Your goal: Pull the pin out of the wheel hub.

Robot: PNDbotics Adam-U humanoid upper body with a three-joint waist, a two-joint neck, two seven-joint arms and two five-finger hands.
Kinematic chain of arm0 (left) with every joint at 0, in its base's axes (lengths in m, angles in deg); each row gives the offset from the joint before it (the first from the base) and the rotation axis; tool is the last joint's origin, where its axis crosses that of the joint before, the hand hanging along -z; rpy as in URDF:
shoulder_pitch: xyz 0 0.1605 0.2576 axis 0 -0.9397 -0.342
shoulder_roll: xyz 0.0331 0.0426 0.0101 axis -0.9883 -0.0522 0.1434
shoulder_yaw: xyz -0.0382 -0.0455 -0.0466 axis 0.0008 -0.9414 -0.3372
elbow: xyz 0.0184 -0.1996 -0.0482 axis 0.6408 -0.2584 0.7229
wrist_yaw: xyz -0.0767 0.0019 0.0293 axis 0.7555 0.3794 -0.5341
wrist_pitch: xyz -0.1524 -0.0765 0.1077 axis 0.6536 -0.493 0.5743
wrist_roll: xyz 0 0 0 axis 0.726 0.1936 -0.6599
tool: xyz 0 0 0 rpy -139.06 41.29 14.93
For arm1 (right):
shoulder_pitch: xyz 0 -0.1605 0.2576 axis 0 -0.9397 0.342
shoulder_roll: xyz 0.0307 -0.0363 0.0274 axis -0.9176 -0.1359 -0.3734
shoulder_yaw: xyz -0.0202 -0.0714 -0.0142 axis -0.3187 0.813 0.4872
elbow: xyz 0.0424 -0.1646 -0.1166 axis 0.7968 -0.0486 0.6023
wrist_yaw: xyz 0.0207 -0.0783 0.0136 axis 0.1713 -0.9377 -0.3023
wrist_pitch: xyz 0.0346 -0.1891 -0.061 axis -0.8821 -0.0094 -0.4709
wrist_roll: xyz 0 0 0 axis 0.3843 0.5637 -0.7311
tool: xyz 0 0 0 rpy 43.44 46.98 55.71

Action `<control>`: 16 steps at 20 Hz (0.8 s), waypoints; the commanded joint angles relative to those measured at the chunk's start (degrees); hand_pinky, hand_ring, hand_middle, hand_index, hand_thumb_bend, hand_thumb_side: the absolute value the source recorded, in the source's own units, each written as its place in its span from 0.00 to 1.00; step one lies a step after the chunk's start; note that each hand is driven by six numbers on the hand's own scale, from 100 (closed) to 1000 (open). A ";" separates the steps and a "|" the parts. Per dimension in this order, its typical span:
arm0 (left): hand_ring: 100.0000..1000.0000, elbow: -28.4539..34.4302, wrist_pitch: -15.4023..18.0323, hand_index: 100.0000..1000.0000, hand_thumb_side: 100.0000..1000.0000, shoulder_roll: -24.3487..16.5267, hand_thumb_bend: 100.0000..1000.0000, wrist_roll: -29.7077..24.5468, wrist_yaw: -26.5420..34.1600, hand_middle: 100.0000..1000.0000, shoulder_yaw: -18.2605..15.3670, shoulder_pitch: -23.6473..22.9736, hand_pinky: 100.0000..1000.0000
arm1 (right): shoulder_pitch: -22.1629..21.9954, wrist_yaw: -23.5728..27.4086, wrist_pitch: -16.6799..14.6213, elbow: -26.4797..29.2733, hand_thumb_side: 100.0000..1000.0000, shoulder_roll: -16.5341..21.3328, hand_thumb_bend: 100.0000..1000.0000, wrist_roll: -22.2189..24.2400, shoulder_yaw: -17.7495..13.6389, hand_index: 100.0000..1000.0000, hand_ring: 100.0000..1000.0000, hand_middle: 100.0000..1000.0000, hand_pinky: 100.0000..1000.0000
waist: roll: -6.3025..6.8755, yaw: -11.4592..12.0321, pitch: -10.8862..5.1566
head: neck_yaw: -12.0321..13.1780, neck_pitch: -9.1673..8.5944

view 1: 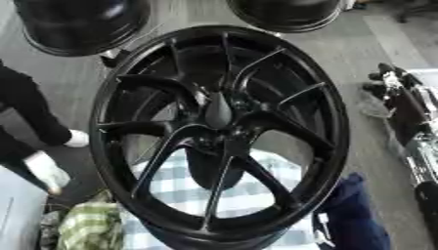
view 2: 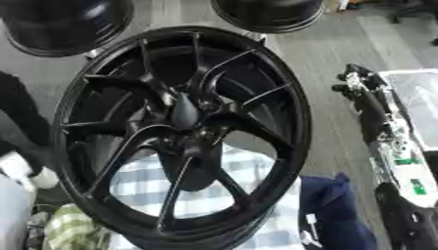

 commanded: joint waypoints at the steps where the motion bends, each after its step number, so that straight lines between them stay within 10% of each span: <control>1: 0.82 1.04 -0.01 0.90 0.72 -0.67 0.27 1.12 1.26 0.74 -1.84 0.52 0.95 | 0.64 0.23 -0.17 1.27 0.42 1.60 0.00 -0.25 -0.55 0.78 0.65 0.64 0.91 | 0.13 -0.03 -0.98 | 0.12 -0.30; 6: 0.76 2.14 -4.13 0.85 0.81 2.25 0.00 8.27 7.63 0.69 -3.52 0.18 0.91 | 0.69 0.34 -0.18 1.28 0.42 1.58 0.00 -0.40 -0.63 0.78 0.65 0.64 0.91 | 0.01 -0.04 -0.87 | 0.18 -0.23; 12: 0.65 7.11 -8.86 0.68 0.67 12.74 0.00 28.34 23.87 0.57 -4.78 -0.24 0.75 | 1.06 0.41 -0.12 1.47 0.41 1.01 0.00 -0.54 -0.70 0.78 0.65 0.64 0.91 | -0.42 -0.07 -0.75 | 0.61 -0.39; 16: 0.67 9.16 -9.35 0.69 0.76 22.77 0.00 37.19 26.70 0.61 -5.16 -2.12 0.76 | 1.40 0.28 -0.20 1.41 0.42 0.64 0.00 -0.48 -0.64 0.79 0.65 0.64 0.91 | -1.03 -0.21 -0.57 | 0.41 -0.83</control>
